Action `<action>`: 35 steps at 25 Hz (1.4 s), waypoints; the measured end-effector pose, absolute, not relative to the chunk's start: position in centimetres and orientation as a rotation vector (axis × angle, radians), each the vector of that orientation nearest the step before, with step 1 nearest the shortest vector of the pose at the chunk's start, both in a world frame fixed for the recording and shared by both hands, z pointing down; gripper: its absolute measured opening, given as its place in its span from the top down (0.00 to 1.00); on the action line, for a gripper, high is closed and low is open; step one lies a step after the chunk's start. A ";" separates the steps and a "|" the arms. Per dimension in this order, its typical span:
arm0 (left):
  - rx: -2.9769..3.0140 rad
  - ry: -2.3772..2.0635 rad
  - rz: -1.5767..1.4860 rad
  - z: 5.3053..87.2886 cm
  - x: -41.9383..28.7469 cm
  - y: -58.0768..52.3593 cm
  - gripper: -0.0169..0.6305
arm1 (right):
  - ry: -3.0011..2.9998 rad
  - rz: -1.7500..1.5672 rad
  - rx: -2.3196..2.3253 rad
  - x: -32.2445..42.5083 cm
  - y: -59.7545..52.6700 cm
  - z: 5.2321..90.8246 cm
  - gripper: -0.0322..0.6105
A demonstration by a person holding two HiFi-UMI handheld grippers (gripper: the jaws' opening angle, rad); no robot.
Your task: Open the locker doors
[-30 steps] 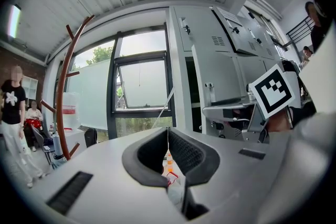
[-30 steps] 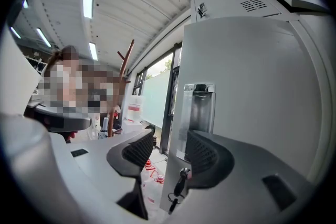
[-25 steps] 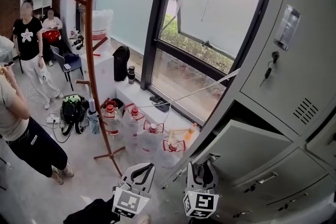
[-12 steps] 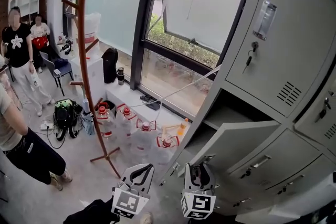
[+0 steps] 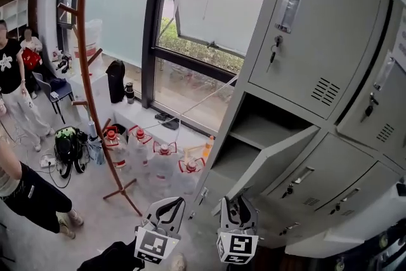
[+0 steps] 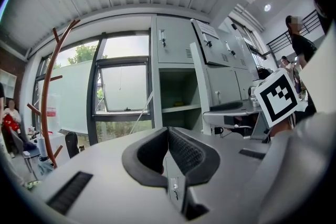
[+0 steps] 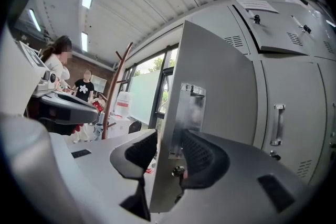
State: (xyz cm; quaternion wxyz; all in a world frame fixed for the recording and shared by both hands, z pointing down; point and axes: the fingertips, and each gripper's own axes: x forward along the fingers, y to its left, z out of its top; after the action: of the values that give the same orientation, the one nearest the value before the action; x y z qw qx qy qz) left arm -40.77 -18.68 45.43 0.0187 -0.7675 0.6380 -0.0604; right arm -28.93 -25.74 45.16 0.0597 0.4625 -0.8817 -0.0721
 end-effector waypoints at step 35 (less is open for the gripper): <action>-2.607 1.619 -0.164 46.3 -29.4 -14.7 0.94 | -2.450 -0.242 1.703 -15.9 -18.9 46.1 0.76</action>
State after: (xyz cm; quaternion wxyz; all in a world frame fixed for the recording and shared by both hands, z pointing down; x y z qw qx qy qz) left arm -29.37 -14.69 46.27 0.0341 -0.8478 0.5266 -0.0532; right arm -15.87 -18.86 46.06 0.0741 0.5674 -0.8161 -0.0808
